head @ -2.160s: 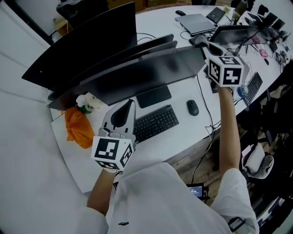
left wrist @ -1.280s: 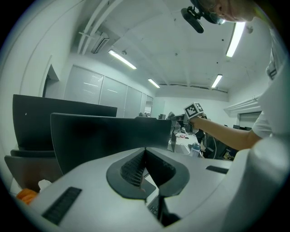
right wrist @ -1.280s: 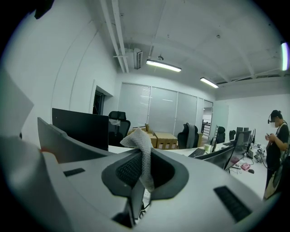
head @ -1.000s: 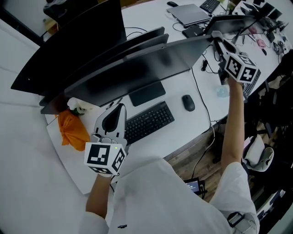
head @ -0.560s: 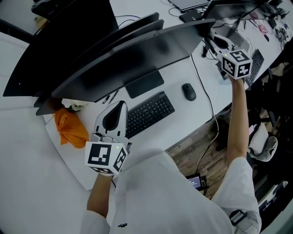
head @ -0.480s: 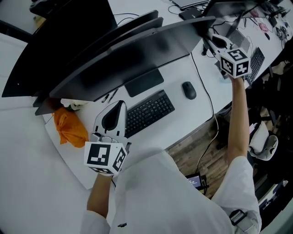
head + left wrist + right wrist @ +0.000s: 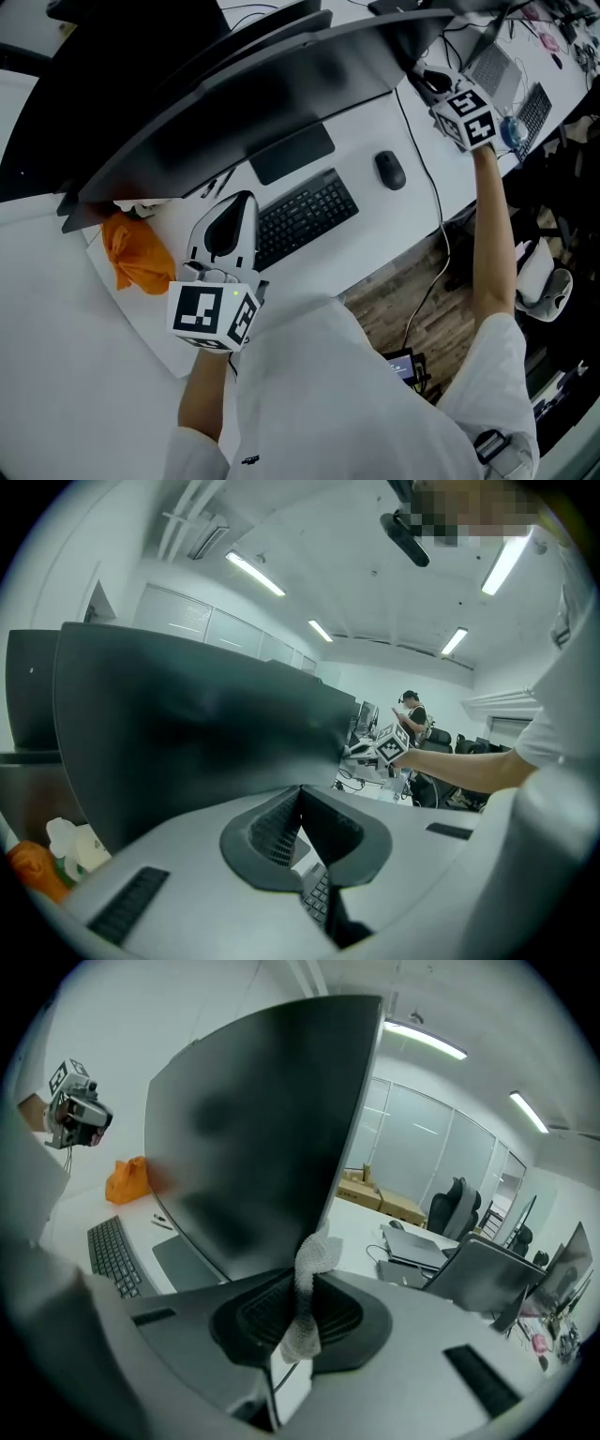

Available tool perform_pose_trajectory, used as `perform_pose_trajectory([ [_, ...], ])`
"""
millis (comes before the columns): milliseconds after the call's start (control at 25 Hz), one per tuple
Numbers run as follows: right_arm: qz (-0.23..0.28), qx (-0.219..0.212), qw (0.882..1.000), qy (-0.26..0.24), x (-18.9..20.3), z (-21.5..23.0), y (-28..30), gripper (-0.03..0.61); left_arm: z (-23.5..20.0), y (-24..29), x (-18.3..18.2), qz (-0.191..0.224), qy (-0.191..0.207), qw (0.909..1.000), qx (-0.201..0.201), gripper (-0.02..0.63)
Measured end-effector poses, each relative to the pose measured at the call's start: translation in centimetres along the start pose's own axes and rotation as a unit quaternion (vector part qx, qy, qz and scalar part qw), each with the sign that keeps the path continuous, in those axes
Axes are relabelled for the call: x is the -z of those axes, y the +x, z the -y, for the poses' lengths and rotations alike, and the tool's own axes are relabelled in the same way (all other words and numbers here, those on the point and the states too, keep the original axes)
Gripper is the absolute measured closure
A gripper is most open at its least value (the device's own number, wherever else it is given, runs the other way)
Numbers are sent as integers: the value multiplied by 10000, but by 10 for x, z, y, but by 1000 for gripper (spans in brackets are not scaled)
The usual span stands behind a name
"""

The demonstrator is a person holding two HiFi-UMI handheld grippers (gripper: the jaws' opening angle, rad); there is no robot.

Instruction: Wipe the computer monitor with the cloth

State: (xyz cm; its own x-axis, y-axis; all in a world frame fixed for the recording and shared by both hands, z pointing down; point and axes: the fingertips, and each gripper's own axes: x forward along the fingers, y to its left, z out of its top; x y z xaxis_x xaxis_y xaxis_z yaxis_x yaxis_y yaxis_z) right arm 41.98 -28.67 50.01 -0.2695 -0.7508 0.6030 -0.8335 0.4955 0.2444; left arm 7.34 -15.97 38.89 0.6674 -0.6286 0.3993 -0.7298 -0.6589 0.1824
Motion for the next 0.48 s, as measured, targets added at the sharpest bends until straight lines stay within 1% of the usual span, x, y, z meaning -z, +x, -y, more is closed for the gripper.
perform_pose_trajectory([
  [240,-203,-170,9996,9,39,-14,29,540,5,9,9,-69,-79,9999,29,595],
  [360,-463,-270,9986,-45,62,-22,46,538,5,12,13,-119,-109,9999,7,595],
  [480,-553,-403,9976,130,81,-27,59,538,4,13,18,-156,-146,9998,-34,595],
])
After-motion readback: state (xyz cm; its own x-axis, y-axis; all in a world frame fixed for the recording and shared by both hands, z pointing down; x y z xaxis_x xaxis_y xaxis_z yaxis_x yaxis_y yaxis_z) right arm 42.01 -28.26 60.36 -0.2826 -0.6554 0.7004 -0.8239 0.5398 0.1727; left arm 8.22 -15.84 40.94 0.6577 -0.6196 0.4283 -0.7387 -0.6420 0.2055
